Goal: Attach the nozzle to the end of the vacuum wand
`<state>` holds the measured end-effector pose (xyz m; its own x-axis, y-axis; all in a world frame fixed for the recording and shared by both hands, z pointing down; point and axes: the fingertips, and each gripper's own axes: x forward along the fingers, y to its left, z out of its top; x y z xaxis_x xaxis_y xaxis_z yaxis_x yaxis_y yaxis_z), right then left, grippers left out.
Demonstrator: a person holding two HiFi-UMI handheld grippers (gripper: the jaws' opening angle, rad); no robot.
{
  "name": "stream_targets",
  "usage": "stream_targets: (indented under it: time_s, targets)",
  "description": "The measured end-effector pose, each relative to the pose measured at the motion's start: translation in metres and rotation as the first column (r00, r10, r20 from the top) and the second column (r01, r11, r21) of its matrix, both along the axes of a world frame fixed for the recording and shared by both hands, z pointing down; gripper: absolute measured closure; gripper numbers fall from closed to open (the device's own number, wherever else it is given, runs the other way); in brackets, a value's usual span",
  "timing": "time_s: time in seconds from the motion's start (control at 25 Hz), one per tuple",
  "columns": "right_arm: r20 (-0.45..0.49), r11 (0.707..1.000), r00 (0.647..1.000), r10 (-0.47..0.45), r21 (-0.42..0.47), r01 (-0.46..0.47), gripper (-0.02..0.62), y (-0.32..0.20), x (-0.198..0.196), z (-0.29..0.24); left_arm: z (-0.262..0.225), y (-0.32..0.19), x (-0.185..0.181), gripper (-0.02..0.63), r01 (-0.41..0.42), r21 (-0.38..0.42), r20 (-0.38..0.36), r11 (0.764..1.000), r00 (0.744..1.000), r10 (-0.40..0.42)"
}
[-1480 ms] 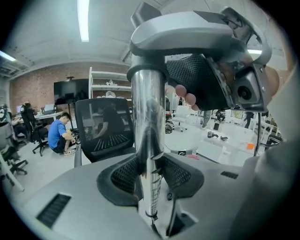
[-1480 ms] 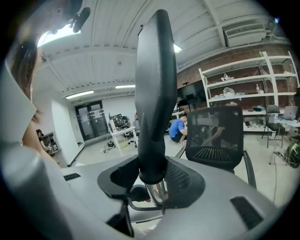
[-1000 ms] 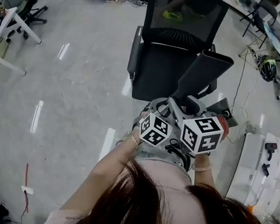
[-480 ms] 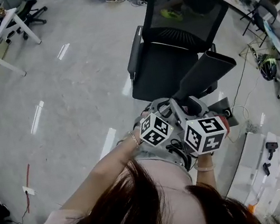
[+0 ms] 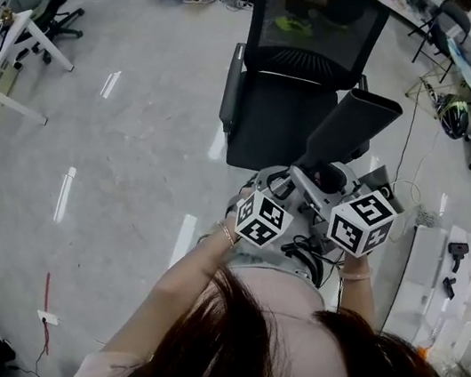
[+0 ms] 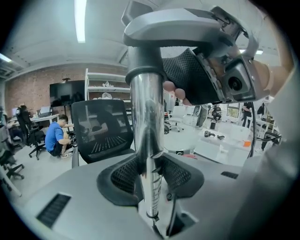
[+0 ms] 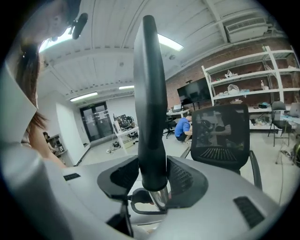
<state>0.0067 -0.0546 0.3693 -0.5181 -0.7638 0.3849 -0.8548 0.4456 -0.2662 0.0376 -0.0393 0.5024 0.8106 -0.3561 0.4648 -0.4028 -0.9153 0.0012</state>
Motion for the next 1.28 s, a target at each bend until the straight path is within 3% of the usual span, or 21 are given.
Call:
stream_targets:
  time_s: [0.2,0.68,0.96,1.16,1.28]
  targets:
    - [-0.014,1.0,1.0,-0.006,0.02,0.006,0.413,-0.004,-0.002,0.0,0.001,-0.002,-0.003,0.446,0.008,0.0,0.0,1.0,1.0,-0.008]
    - [-0.04,0.971,0.971,0.237,0.043,-0.236,0.413,-0.007,-0.006,0.001,0.001,-0.004,-0.011,0.446,0.015,0.001,0.016,1.0,1.0,-0.015]
    - [0.013,0.996,0.996,0.089,-0.007,-0.089,0.413,0.002,-0.015,-0.003,-0.003,0.005,-0.015,0.446,-0.044,0.006,-0.008,0.999,0.999,0.044]
    - [-0.019,0.999,0.999,0.028,0.022,-0.028,0.413,0.003,-0.016,-0.007,-0.005,0.008,-0.015,0.446,-0.071,0.01,-0.013,0.997,0.997,0.071]
    - [-0.016,0.999,0.999,-0.052,0.0,0.052,0.413,0.005,-0.018,-0.007,-0.004,0.009,-0.015,0.446,-0.093,0.008,-0.02,0.996,0.995,0.093]
